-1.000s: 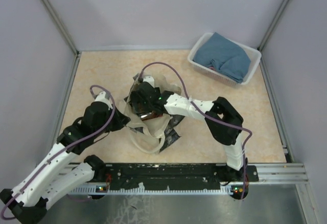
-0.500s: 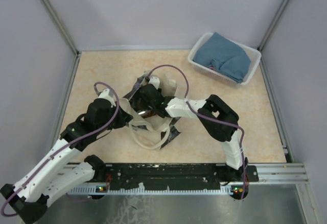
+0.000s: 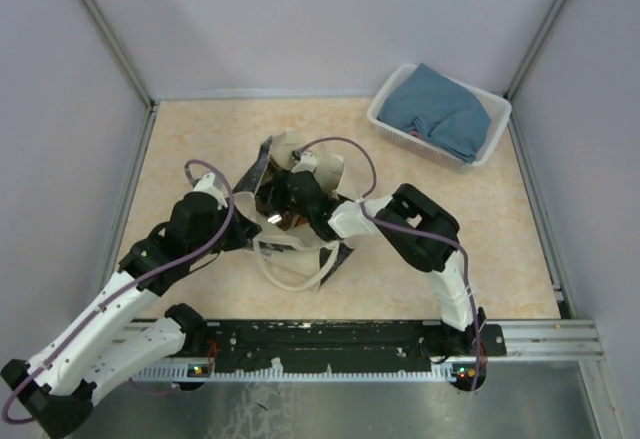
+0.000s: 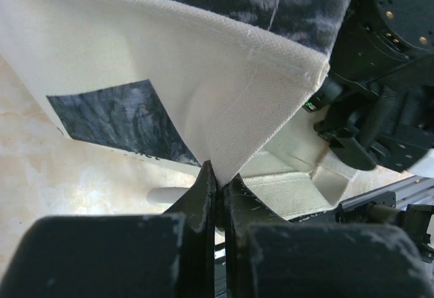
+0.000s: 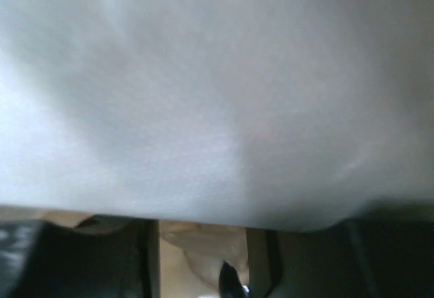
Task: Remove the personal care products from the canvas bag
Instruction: Take out the care product from the canvas bag.
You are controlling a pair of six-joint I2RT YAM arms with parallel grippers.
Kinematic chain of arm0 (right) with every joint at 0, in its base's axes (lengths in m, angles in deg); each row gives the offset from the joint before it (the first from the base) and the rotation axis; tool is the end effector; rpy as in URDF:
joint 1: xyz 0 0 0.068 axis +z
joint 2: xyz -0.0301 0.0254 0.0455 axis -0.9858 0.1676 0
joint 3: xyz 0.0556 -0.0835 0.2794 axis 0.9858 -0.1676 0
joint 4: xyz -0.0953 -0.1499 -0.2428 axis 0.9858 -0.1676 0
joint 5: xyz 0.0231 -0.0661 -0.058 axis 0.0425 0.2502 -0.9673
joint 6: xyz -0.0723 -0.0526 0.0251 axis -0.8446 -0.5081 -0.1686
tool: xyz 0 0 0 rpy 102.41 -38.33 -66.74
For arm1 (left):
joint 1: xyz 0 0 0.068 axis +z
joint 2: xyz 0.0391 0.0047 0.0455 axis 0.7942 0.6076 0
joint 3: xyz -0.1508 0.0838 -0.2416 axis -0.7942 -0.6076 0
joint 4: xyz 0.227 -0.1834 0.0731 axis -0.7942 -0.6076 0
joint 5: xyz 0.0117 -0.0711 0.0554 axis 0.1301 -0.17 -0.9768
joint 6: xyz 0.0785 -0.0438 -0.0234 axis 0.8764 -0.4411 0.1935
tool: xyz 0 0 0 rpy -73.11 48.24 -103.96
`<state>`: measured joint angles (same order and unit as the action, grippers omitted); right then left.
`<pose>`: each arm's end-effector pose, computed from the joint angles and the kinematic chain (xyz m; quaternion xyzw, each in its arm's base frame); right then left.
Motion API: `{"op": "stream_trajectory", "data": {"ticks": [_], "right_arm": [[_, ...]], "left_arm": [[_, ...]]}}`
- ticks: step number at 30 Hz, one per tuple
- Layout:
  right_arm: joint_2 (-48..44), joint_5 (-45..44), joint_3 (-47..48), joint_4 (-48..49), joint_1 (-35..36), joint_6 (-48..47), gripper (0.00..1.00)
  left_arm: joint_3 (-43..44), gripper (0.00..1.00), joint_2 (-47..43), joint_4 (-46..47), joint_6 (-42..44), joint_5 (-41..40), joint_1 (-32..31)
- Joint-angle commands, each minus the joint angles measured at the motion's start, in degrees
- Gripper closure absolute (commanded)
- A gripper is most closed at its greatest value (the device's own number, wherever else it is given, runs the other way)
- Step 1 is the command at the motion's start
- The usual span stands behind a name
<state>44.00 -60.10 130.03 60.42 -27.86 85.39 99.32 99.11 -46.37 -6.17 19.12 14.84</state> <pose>0.3422 0.4180 0.1347 0.0098 0.8112 0.3822 0.4425 0.1798 -0.1278 0.2947 -0.0530 0.8796 -0.2625 0.3932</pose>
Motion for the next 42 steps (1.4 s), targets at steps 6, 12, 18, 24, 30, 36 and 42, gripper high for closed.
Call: {"op": "stream_trajectory", "data": {"ticks": [6,12,18,24,30,36,42], "right_arm": [[6.9,10.3,8.3,6.6,-1.8,-2.9,0.36],[7.0,16.6,7.2,13.0,-1.9,-3.1,0.18],[11.2,24.8,17.1,5.7,-2.0,-4.3,0.36],[11.7,28.4,16.7,12.2,-2.1,-3.3,1.0],[3.2,22.5,6.8,13.0,-1.8,-6.5,1.0],[-12.7,8.9,-0.7,-0.4,0.9,-21.5,1.0],[-23.7,1.7,-4.1,-8.2,0.9,-31.6,1.0]], "left_arm": [[1.2,1.0,0.4,-2.1,0.8,2.7,-0.1],[1.1,1.0,0.8,-1.9,1.0,3.0,-0.1],[1.1,1.0,0.8,-0.8,1.0,3.8,-0.1],[1.2,1.0,0.2,-0.7,1.2,3.6,-0.1],[1.4,1.0,-0.4,-1.7,1.3,2.5,-0.1],[1.2,1.0,0.2,-1.9,1.5,2.1,-0.1],[1.4,1.0,1.1,-1.9,1.8,2.0,-0.1]]}}
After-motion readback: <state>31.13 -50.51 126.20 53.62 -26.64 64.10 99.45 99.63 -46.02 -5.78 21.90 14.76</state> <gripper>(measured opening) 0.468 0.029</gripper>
